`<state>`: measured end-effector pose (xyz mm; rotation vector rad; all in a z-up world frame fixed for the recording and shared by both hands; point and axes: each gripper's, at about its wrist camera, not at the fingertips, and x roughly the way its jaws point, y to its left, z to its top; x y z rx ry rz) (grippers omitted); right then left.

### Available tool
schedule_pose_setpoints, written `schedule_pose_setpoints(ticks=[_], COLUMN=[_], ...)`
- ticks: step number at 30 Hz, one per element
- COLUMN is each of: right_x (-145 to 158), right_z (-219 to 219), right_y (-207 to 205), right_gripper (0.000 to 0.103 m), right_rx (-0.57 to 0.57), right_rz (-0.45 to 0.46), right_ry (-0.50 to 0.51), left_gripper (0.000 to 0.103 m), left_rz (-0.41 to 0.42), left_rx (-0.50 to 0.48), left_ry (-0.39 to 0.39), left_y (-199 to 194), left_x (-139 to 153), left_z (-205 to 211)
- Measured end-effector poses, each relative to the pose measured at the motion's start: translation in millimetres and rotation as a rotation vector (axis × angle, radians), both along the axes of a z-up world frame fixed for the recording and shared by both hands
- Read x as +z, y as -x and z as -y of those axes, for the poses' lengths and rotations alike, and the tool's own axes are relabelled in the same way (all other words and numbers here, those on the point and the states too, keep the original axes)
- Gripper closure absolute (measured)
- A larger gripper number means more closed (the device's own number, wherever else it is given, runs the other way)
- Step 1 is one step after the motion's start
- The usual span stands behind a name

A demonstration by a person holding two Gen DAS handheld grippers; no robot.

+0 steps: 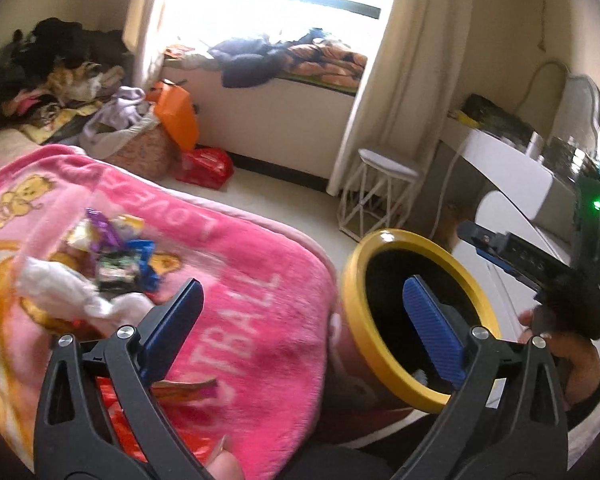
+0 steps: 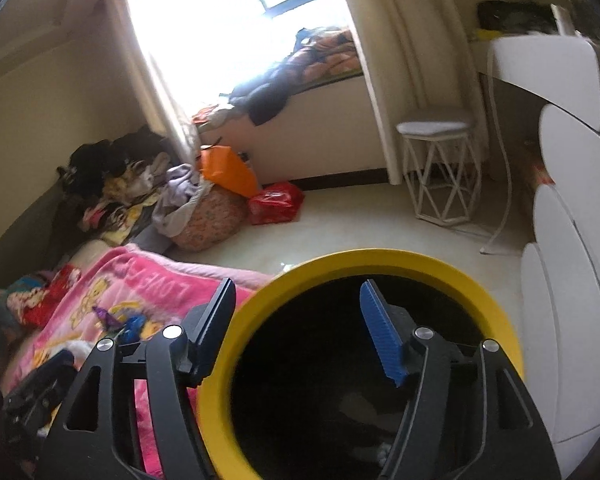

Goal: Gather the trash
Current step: 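Move both open tools back over the trash pile on the blanket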

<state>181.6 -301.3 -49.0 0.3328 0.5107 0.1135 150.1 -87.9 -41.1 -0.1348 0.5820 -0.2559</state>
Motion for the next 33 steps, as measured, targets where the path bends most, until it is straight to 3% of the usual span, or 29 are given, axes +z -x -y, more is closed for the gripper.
schedule_pose_setpoints(ticks=[14, 33], right_x=[14.1, 0.0], right_z=[-79.1, -193.1], right_y=[11.4, 43.0], right_gripper=[0.039, 0.038], right_rx=[0.216, 0.554], right_rz=[0.037, 0.003], right_ry=[0.072, 0.182], left_gripper=[0.011, 0.011], left_rz=[0.039, 0.021], left_rx=[0.131, 0.328], left_ry=[0.038, 0.051], left_y=[12.9, 19.4], left_x=[15.1, 11.0], left_z=[-59.6, -149.5])
